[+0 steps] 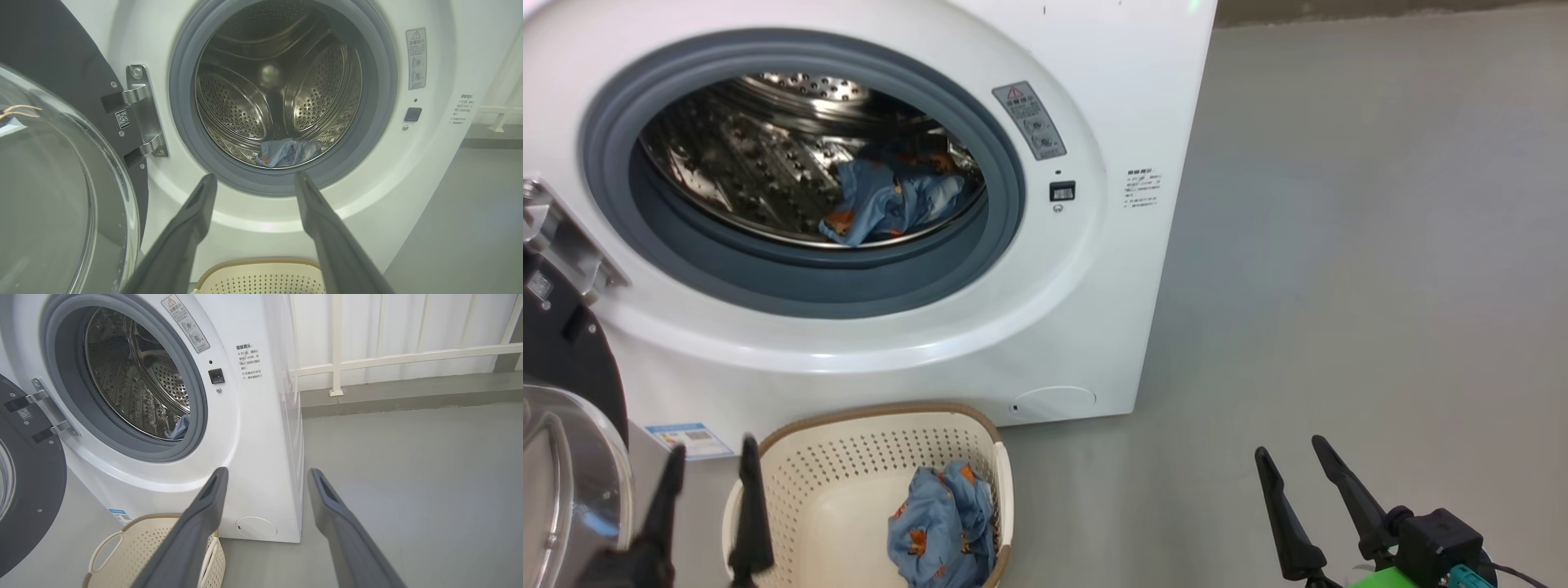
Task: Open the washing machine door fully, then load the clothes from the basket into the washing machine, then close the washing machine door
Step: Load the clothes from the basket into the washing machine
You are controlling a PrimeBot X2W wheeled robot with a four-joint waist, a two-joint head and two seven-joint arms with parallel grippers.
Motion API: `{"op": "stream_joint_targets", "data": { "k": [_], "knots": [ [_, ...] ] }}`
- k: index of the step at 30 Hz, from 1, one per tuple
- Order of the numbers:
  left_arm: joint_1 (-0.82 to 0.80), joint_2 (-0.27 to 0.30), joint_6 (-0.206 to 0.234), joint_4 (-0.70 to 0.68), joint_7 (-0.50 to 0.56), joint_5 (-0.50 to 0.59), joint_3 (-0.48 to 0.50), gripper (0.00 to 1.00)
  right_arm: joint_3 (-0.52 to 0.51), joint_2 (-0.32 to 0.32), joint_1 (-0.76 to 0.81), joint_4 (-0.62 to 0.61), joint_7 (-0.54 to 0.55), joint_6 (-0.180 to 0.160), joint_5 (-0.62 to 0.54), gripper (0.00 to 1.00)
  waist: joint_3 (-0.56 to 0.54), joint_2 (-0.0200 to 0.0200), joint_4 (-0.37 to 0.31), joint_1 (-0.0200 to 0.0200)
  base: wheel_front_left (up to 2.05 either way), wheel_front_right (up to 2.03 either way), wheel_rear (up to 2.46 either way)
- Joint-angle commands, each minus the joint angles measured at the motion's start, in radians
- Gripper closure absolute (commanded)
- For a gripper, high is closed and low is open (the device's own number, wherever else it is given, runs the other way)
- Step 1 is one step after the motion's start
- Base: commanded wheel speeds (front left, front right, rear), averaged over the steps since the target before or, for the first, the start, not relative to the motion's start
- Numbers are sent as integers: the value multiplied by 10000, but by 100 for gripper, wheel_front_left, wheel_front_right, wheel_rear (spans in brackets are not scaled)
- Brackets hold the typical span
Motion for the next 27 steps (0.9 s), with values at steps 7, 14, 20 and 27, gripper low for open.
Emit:
{"op": "stream_joint_targets", "data": {
  "k": [7, 14, 20, 27],
  "knots": [
    [841, -162, 198, -676, -53, 363, 394, 0, 122, -22, 60, -311, -49, 14, -184, 0, -244, -1, -3, 0, 0, 0, 0],
    [1351, -429, 183, -760, -53, 450, 430, 0, 38, -22, 184, -311, -49, 14, -240, 0, -439, -1, 67, 0, 0, 0, 0],
    [1552, -556, 169, -795, -53, 531, 462, 0, 82, -22, 220, -324, -49, 14, -286, 0, -488, -1, 72, 0, 0, 0, 0],
    [1658, -668, 179, -854, -53, 501, 529, 0, 117, -22, 206, -365, -49, 14, -289, 0, -404, -1, 57, 0, 0, 0, 0]
  ]
}}
